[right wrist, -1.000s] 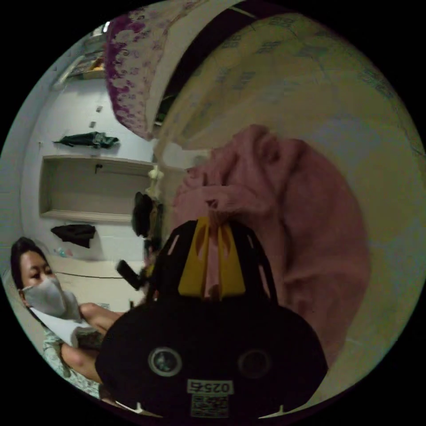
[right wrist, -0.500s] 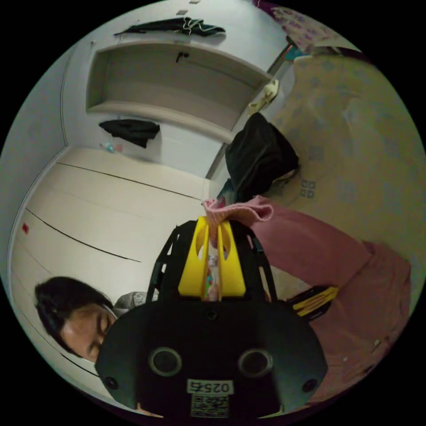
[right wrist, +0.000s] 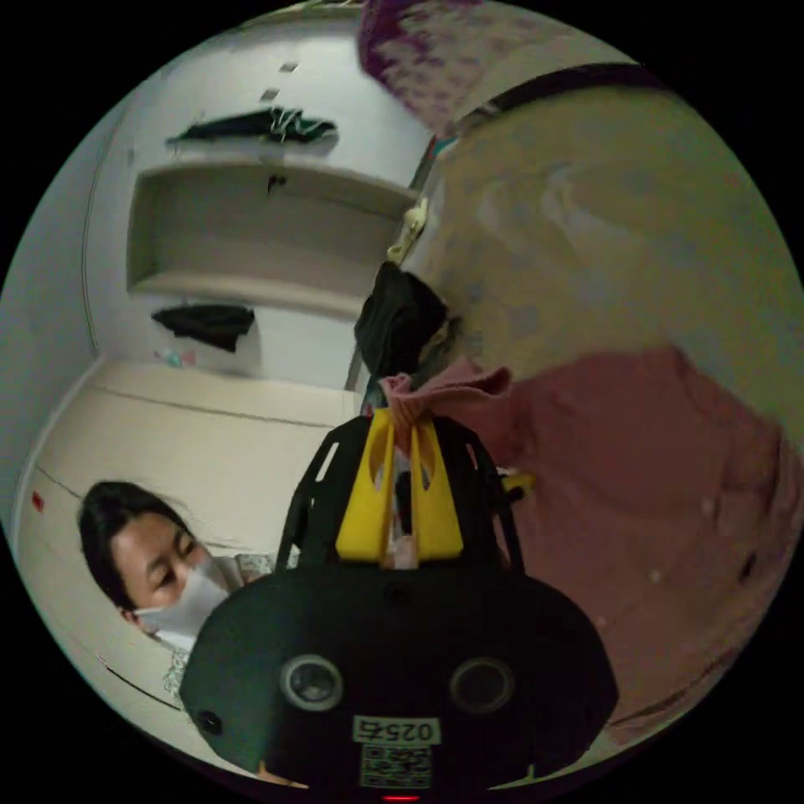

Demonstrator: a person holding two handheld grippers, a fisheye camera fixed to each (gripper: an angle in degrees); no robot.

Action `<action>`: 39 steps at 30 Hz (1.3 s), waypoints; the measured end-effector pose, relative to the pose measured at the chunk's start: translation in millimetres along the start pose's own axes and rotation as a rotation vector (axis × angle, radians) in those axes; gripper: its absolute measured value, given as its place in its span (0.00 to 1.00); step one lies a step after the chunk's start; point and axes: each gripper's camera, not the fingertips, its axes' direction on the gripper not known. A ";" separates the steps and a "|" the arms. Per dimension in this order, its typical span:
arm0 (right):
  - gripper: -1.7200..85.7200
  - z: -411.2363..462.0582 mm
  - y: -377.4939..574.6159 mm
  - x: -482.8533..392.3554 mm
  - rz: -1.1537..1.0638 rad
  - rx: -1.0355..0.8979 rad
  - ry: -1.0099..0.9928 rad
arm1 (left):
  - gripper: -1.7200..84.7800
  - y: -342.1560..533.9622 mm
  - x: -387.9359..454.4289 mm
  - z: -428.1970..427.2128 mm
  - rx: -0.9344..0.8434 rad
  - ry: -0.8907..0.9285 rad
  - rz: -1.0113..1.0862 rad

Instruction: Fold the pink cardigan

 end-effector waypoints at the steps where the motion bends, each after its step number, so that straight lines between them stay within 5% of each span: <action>1: 0.03 -15.2 10.2 9.7 0.024 0.033 0.008 | 0.01 3.8 3.5 -2.5 -0.004 0.008 0.013; 6: 0.03 -103.3 84.9 111.0 0.236 0.099 0.314 | 0.01 6.3 32.3 -14.0 0.037 -0.031 0.205; 11: 0.03 -118.1 130.5 162.3 0.352 0.167 0.229 | 0.01 -42.7 38.1 13.2 0.012 -0.172 0.265; 17: 0.04 -136.4 152.9 119.8 0.256 0.217 0.098 | 0.01 -108.1 38.8 68.8 -0.143 -0.198 0.253; 24: 0.09 -171.6 189.2 99.1 0.279 0.136 0.469 | 0.01 -135.1 60.9 112.1 -0.207 -0.276 0.362; 26: 0.10 -178.1 208.4 106.0 0.274 0.172 0.426 | 0.01 -137.9 63.2 109.3 -0.183 -0.302 0.338; 32: 0.15 -197.0 260.9 91.9 0.202 0.376 0.219 | 0.02 -163.7 145.8 94.0 -0.081 0.152 0.638; 39: 0.17 -200.2 308.3 73.8 0.230 0.588 0.052 | 0.02 -191.3 313.1 243.6 -0.504 0.309 1.027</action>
